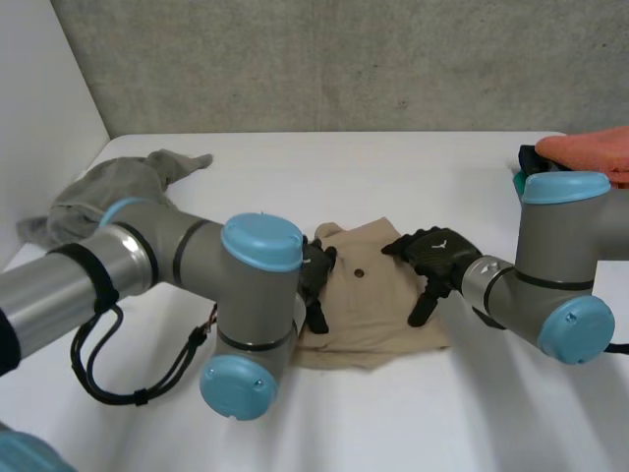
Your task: Fold the laundry.
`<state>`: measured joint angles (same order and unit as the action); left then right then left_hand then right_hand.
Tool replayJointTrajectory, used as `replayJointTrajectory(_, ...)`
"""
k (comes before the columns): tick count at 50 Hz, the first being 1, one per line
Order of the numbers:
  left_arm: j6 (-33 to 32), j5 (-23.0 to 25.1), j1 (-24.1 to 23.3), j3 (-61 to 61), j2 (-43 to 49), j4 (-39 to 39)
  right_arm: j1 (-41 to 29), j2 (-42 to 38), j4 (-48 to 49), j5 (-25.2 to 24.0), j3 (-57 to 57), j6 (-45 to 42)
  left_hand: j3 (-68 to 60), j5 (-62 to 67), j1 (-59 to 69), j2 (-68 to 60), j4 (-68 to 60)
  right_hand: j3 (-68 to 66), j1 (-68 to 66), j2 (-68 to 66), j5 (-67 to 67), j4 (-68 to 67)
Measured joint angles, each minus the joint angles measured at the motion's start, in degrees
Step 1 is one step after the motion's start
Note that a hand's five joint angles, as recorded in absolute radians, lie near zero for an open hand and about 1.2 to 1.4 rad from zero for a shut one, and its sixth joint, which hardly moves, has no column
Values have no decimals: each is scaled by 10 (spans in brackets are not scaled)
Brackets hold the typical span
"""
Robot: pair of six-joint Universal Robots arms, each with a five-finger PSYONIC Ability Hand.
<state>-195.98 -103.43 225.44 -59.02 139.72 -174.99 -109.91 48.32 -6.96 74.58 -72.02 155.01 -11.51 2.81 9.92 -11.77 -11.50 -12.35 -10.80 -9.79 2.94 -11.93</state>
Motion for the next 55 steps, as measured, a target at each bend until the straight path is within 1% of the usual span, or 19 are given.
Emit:
replayJointTrajectory(3,-3,1,0,-1,-25,-1,0,17,6,27,-5,-16,0,0,-1,0,0,0,0,0,0,0)
replayJointTrajectory(7,-3,7,0,-4,-89,-6,1,76,42,63,-35,-27,0,-1,-1,0,0,0,0,0,-1,0)
replayJointTrajectory(11,-2,22,0,-11,-141,-9,0,134,89,73,-83,-30,0,-1,-1,0,0,0,0,0,-2,0)
replayJointTrajectory(14,-1,45,1,-23,-177,-10,-5,195,137,64,-150,-30,0,-1,-1,0,0,0,0,0,-2,0)
replayJointTrajectory(16,-1,73,6,-36,-203,-10,-14,241,179,41,-218,-30,0,-1,-1,0,0,0,0,0,-2,0)
replayJointTrajectory(17,-1,76,6,-38,-206,-10,-15,245,184,37,-226,-30,0,-1,-1,0,0,0,0,0,-2,0)
replayJointTrajectory(18,0,96,12,-47,-219,-10,-22,267,215,16,-276,-30,0,-1,-1,0,0,0,0,0,-2,0)
replayJointTrajectory(20,1,110,18,-54,-226,-9,-27,277,237,0,-310,-31,0,-1,-1,0,0,0,0,0,-2,0)
replayJointTrajectory(22,3,135,33,-66,-237,-9,-38,289,285,-32,-378,-31,0,-1,-1,0,0,0,0,0,-2,0)
replayJointTrajectory(25,9,153,46,-76,-241,-8,-47,286,336,-57,-435,-31,0,-1,-1,0,0,0,0,0,-2,0)
replayJointTrajectory(27,16,160,52,-81,-241,-7,-50,267,368,-64,-457,-32,0,-1,-1,0,0,0,0,0,-2,0)
replayJointTrajectory(32,30,161,55,-84,-238,-8,-51,212,417,-63,-457,-41,0,-1,-1,0,0,0,0,0,-2,0)
replayJointTrajectory(36,37,160,54,-83,-236,-8,-51,174,456,-53,-436,-53,0,-1,-1,0,0,0,0,0,-2,0)
replayJointTrajectory(42,38,159,53,-82,-236,-9,-51,138,475,-40,-398,-60,0,-1,-1,0,0,0,-1,-1,-2,0)
replayJointTrajectory(48,38,159,52,-84,-234,-10,-52,108,476,-37,-360,-60,0,-1,-1,0,0,-52,-65,-78,45,-57)
replayJointTrajectory(55,38,159,51,-87,-234,-9,-57,81,471,-36,-314,-54,0,-1,-1,0,0,-91,-103,-102,57,-94)
